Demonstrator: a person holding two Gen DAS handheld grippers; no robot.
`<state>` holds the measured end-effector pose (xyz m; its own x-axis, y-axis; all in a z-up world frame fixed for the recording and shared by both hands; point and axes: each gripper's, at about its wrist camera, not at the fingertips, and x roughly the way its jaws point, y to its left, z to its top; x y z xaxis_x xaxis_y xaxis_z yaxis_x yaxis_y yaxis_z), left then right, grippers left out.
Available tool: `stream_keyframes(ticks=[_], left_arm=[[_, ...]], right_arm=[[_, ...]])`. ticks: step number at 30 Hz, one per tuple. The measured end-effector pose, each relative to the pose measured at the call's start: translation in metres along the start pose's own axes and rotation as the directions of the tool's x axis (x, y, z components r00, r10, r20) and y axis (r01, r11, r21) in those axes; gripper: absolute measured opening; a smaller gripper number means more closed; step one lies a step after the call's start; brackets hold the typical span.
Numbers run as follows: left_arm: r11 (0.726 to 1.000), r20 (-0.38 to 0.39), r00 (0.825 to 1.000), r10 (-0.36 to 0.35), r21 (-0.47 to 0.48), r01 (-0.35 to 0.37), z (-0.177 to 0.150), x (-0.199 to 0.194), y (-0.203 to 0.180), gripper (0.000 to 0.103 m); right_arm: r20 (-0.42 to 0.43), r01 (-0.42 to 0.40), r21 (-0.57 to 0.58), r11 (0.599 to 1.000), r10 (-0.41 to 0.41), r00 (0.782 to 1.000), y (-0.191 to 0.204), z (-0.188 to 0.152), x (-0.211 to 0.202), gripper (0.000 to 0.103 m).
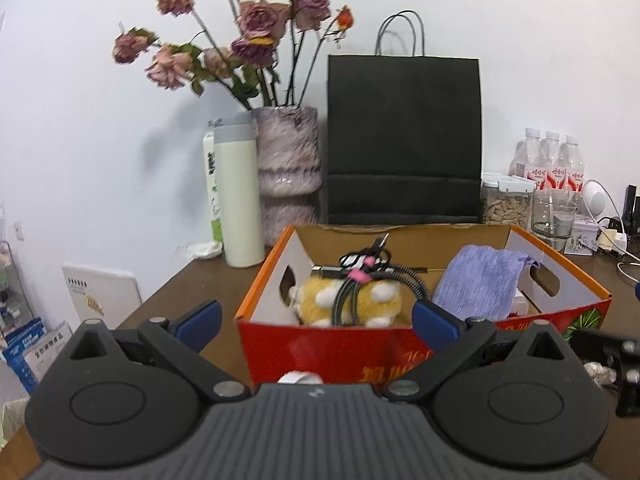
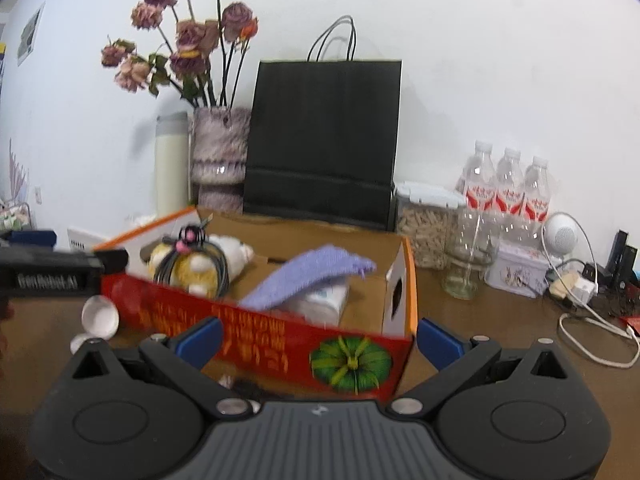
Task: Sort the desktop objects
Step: 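Move the right tool to the large white screw cap while the left tool returns to the table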
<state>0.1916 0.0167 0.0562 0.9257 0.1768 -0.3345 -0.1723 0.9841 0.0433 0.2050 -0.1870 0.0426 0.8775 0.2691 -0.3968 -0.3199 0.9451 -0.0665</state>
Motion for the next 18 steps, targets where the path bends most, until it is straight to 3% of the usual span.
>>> stream_keyframes(ticks=[18], left_arm=[[0.999, -0.061, 0.998, 0.023, -0.034, -0.025, -0.029, -0.033, 0.042, 0.103]], right_arm=[[-0.064, 0.017, 0.07, 0.997, -0.013, 0.998, -0.019, -0.04, -0.041, 0.103]])
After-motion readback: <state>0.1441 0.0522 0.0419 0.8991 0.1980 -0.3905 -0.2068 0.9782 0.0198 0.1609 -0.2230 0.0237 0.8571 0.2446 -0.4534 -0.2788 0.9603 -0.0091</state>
